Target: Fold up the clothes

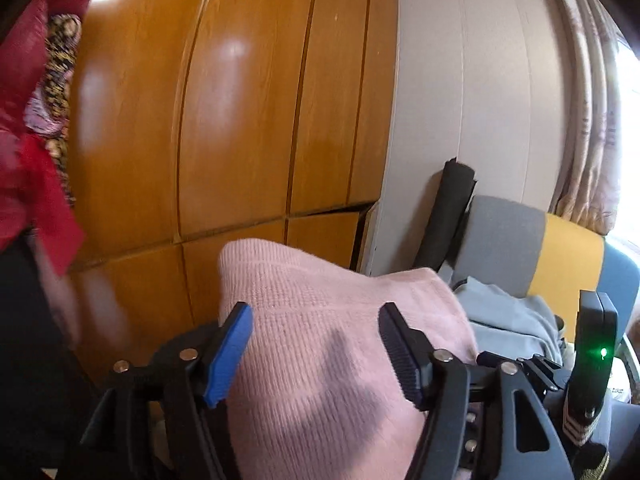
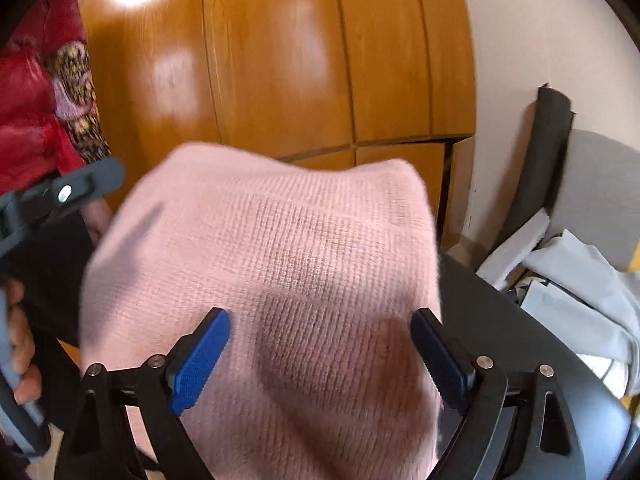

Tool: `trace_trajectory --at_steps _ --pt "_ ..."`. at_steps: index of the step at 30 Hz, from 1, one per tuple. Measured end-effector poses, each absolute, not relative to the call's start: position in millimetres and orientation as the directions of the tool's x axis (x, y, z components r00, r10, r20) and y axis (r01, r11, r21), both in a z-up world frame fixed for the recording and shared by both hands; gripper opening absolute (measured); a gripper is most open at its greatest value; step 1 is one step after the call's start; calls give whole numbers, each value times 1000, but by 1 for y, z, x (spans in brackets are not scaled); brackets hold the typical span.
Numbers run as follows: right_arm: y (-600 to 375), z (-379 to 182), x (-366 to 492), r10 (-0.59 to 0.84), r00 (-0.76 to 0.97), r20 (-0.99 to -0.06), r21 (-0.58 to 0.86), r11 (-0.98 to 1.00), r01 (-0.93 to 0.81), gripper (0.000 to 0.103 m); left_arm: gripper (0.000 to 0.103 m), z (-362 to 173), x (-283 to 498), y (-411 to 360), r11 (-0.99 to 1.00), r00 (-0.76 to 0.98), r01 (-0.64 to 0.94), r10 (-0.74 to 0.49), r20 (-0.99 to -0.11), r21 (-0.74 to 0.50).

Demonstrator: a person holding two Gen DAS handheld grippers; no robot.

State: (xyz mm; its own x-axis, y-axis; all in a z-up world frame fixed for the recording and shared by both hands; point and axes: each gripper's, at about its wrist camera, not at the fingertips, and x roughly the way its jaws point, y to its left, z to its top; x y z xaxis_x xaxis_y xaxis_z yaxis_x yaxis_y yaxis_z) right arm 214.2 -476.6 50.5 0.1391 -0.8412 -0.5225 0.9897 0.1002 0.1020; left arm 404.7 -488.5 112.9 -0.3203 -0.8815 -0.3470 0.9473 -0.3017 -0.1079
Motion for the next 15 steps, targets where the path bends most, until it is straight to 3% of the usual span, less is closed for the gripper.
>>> trace_trajectory --at_steps 6,10,11,14,15 --pt "-425 58 222 -865 115 -489 126 60 990 97 76 110 404 -442 -221 -214 975 -904 -369 -23" --pt "-395 56 229 -870 60 -489 102 11 995 103 76 102 412 -404 -226 -224 973 -893 -392 -41" --pt "-391 55 230 -873 51 -486 96 4 995 103 74 100 414 -394 -225 -216 974 -892 -396 -25" --pt "-377 53 237 -875 24 -484 64 -8 998 103 47 93 422 -366 -266 -233 964 -882 -411 26" --pt "-371 54 242 -876 31 -481 57 4 998 103 47 91 423 -363 -263 -230 964 -881 -413 25"
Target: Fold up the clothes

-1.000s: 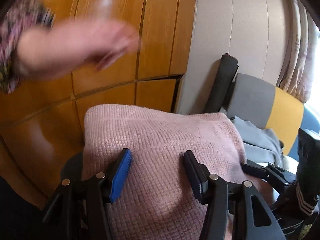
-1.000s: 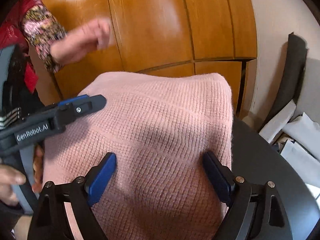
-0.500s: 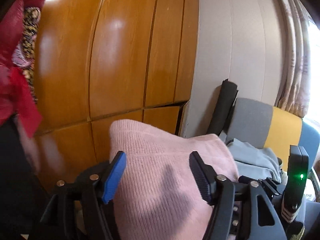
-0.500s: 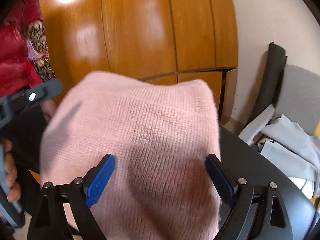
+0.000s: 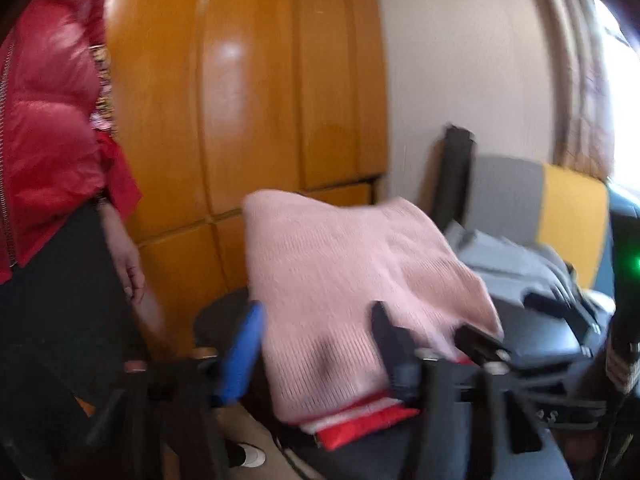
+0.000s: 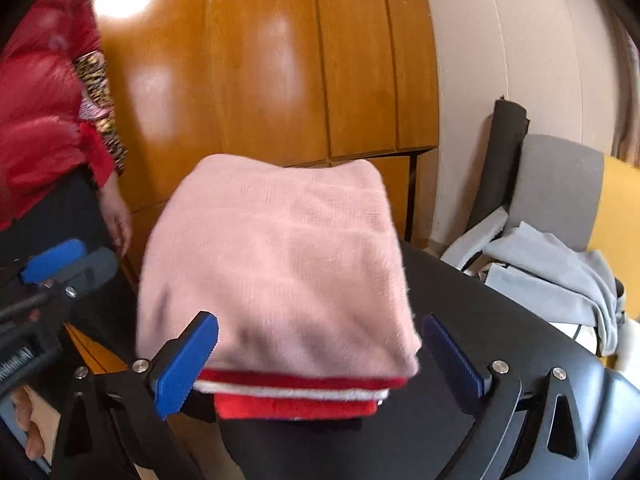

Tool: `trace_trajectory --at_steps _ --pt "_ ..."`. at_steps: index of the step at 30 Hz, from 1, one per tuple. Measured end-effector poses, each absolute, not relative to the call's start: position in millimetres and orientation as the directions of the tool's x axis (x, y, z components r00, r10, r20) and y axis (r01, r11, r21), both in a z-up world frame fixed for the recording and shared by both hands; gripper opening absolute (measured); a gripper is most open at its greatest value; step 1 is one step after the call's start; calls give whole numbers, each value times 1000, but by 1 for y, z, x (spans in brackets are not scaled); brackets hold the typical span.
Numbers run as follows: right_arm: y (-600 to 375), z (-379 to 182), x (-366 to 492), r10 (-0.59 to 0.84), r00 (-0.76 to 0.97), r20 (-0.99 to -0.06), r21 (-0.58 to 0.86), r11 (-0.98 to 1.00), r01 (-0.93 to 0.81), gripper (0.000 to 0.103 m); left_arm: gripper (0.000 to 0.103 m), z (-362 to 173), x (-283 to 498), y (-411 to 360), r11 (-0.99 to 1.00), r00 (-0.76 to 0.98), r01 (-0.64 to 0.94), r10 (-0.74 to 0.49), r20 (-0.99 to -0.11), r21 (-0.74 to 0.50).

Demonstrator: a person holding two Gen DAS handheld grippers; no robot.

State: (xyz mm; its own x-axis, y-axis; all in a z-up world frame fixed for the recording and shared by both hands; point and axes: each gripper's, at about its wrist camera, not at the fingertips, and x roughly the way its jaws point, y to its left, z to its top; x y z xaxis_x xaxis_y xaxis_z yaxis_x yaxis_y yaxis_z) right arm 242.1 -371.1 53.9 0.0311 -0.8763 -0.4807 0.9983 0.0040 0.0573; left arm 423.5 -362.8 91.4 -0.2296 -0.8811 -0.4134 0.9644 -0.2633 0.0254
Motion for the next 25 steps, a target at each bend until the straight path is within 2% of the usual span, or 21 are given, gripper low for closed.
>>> trace_trajectory --at_steps 2,7,10,19,25 --pt "-361 56 254 -884 35 -466 32 22 999 103 47 88 427 -358 -249 -220 968 -883 -414 16" --pt "-349 54 276 -896 48 -442 -9 58 998 103 47 83 449 -356 -183 -224 973 -883 -412 -137" --pt "-344 52 289 -897 56 -438 -35 80 996 103 47 81 445 -355 -148 -157 987 -892 -424 -54" --pt "-338 41 307 -882 76 -465 -62 118 991 103 47 68 450 -362 -139 -165 986 -876 -454 -90" --pt "-337 31 304 -874 60 -482 -57 100 993 103 46 63 443 -367 -127 -142 990 -875 -462 -65"
